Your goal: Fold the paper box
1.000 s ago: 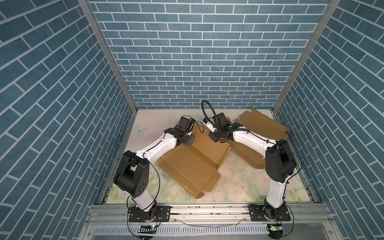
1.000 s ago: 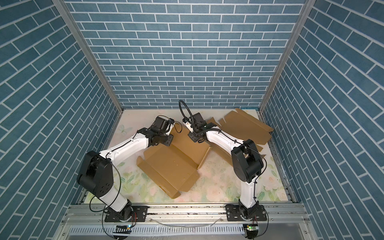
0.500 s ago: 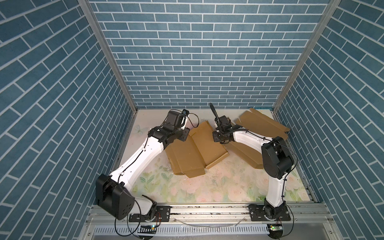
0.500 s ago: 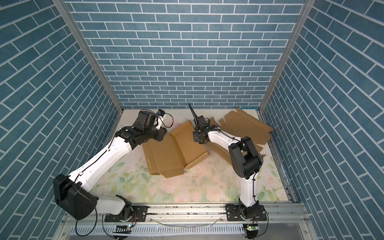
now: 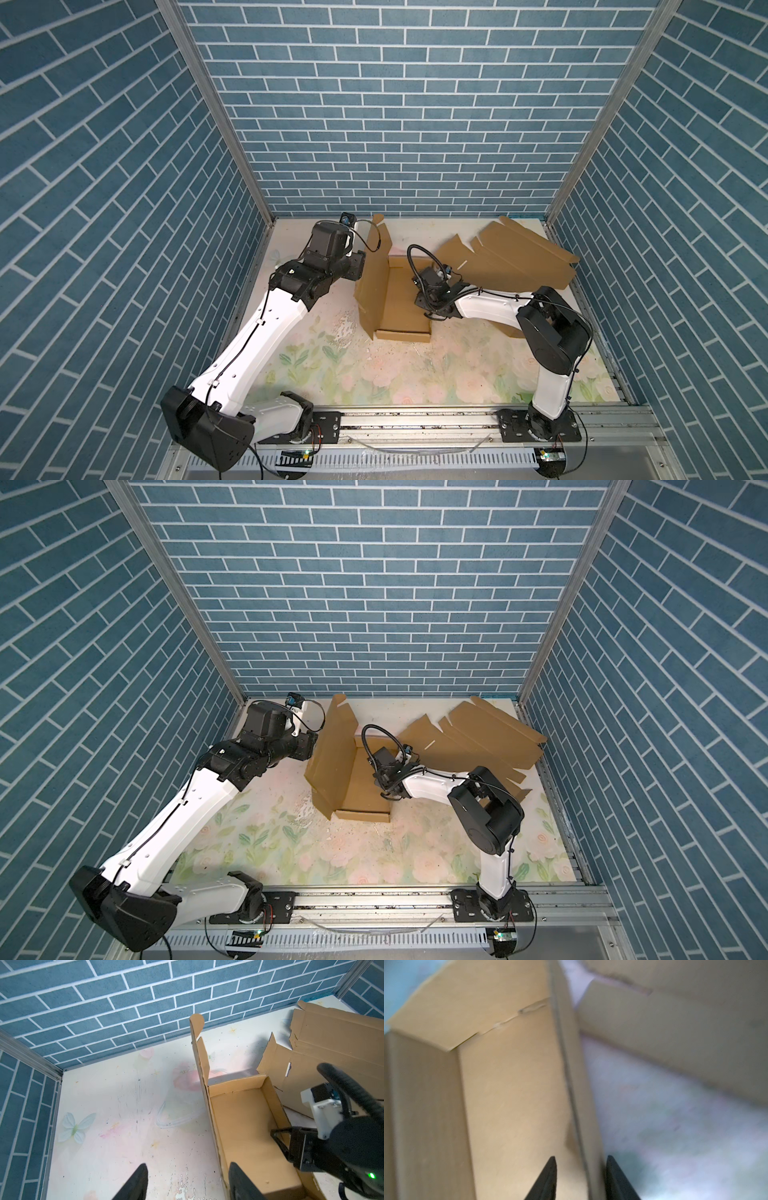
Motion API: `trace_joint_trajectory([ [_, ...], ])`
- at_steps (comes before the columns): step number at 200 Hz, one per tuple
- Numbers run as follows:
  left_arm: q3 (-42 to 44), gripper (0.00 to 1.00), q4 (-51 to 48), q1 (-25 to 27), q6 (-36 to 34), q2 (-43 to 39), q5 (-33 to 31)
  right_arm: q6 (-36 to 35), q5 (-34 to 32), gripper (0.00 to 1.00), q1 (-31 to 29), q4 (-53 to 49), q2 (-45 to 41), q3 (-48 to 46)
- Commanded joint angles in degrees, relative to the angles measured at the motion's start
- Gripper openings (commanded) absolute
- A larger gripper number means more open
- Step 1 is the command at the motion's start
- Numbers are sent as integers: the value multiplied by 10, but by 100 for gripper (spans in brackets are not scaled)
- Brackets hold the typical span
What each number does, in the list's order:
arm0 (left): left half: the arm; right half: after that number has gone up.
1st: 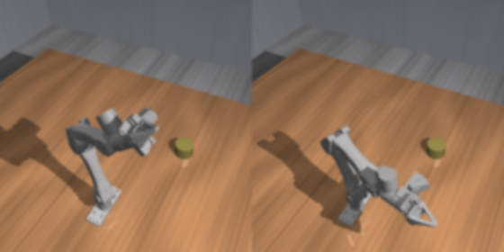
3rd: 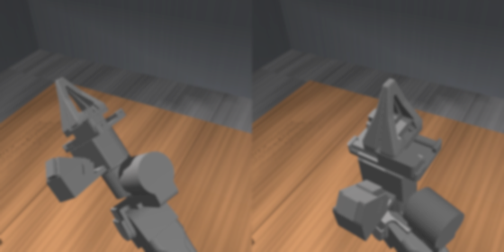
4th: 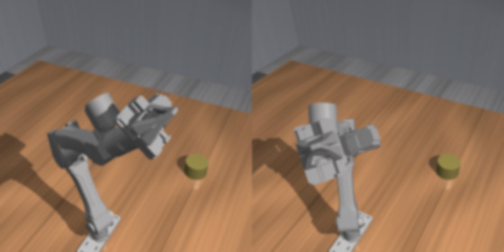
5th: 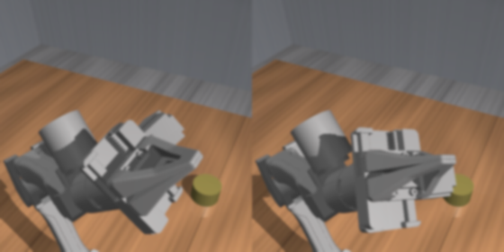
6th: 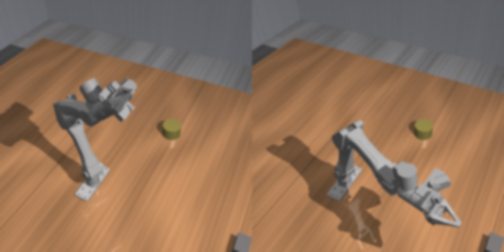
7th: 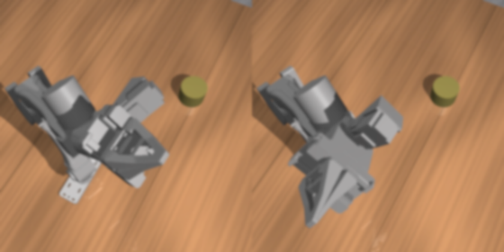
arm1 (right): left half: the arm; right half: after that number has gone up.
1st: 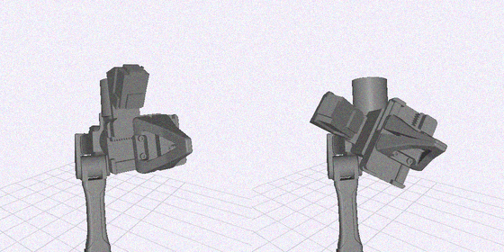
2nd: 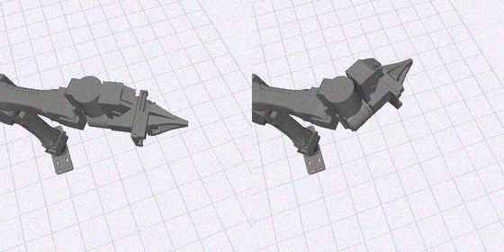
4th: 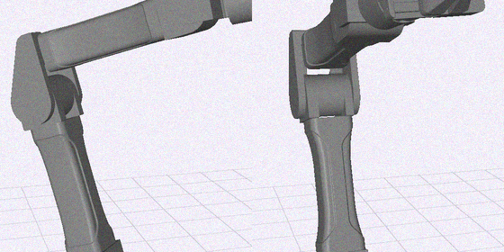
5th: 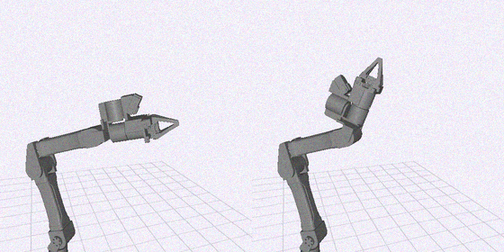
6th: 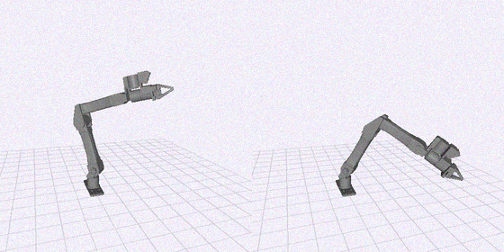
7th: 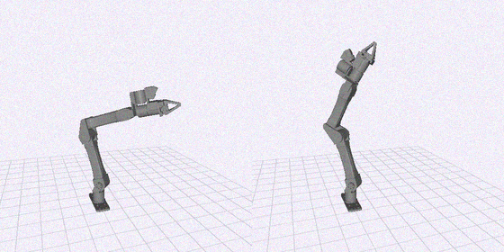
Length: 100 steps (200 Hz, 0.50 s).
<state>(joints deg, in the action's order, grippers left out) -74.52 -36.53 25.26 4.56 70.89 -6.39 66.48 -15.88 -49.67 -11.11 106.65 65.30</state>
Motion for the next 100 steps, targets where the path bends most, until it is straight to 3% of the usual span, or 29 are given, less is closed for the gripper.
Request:
trace_joint_trajectory([
  [1,2,64,-20,-6,15,-19,-9,70,-5,46,-20,20,-43,-29],
  [24,-10,67,-32,-8,14,-27,-11,7,34,51,-13,27,-92,-68],
  [40,-18,68,-41,-11,12,-31,-7,-83,51,53,-6,9,-130,-76],
  [70,-23,68,-62,-25,12,-50,6,-314,143,55,39,-20,-171,-66],
  [100,-11,68,-74,-49,19,-82,40,-510,206,58,109,-111,-146,18],
])
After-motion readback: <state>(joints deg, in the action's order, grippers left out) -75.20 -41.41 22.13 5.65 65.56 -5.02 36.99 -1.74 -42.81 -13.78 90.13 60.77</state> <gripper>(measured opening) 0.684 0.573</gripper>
